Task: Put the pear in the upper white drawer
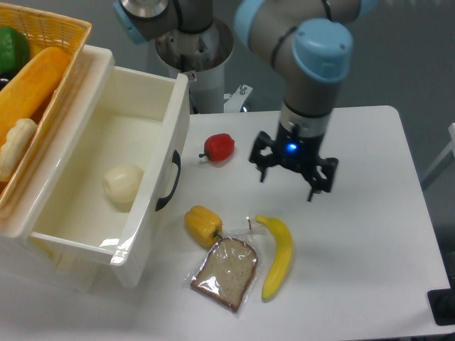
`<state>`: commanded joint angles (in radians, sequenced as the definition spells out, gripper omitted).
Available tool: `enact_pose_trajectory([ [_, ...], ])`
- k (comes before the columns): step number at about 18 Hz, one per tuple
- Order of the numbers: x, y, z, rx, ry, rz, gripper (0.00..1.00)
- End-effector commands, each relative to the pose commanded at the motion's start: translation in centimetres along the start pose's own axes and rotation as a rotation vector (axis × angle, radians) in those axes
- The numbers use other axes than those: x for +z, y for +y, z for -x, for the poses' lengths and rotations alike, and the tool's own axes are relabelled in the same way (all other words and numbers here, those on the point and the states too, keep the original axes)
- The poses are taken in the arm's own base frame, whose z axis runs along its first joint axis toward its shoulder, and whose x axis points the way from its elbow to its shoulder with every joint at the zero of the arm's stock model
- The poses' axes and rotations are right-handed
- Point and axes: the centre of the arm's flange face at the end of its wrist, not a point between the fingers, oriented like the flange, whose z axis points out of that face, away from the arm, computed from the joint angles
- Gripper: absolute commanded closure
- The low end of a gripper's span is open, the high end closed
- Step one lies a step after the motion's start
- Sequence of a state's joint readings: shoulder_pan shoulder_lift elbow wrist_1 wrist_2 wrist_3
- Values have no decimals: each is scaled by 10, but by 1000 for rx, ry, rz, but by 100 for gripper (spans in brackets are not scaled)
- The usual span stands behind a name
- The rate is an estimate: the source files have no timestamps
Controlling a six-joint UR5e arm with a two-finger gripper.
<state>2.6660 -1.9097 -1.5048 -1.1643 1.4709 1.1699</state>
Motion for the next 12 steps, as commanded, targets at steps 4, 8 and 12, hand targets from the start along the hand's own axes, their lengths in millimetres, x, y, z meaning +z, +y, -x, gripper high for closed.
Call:
enact_pose_trajectory([
  [4, 25, 15, 15, 132, 31, 26, 0],
  [8, 56, 26, 25, 301, 58, 124, 0],
  [12, 92, 25, 34, 309, 55, 132, 0],
])
